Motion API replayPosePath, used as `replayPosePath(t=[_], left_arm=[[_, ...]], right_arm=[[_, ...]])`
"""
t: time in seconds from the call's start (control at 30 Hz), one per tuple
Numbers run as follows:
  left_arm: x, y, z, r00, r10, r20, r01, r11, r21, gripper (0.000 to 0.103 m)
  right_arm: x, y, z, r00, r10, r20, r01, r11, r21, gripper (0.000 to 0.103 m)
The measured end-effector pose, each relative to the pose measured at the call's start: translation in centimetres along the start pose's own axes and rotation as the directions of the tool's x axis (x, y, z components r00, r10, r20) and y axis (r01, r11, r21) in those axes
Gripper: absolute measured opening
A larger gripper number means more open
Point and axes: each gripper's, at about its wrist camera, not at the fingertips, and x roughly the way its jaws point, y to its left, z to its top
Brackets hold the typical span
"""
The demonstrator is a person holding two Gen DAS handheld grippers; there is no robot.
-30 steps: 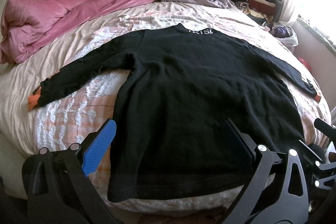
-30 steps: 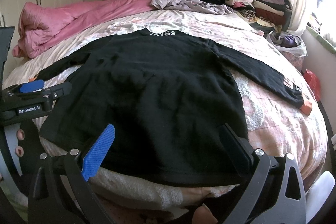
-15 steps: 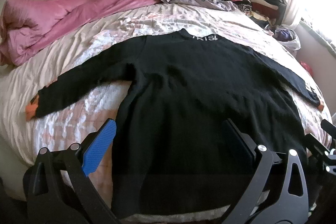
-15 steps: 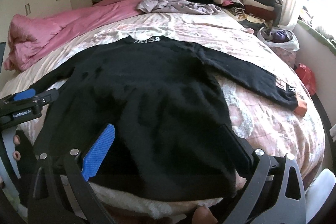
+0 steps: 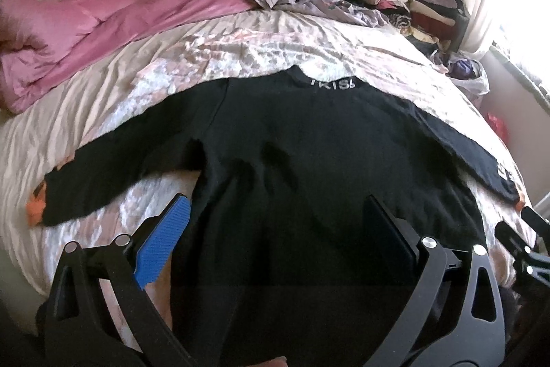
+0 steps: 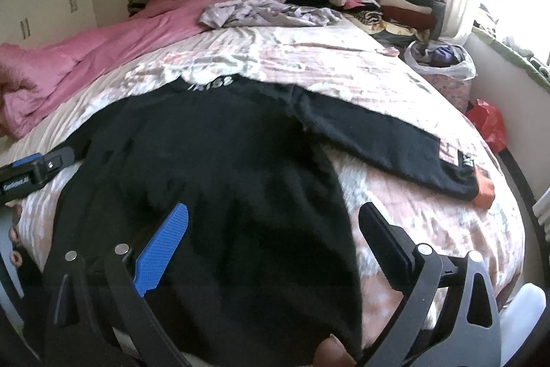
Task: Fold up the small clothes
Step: 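Move the right gripper to the orange sleeve cuff and grasp it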
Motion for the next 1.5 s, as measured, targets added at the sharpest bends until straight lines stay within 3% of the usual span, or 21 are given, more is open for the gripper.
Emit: replayPosePath(t=[0.43,0.97,1.2,1.5], left_arm=[[2.5,-0.8,3.9,1.0,-0.002,-0.002,0.002,1.0,0.01,0.094],[5.7,-2.0,9.0,1.0,0.0,-0.004,0.0,0.999,0.041,0.094],[7.6,-2.3,10.1,1.0,0.009,0.001,-0.009,0.999,0.043,0.094],[10.5,-2.1,9.1,0.999,0.024,-0.022,-0.023,0.999,0.034,0.094]], right_arm=[[1.8,-5.2,6.3,0.995,-0.086,0.043,0.082,0.992,0.098,0.099],[3.9,-10.8,13.7,0.981,-0.175,0.088,0.142,0.944,0.297,0.099],[4.9,-13.8,13.4,0.958,-0.274,0.086,0.218,0.888,0.405,0.099],[5.5,-18.7,10.3,0.917,-0.397,0.028,0.335,0.808,0.485,0.099]])
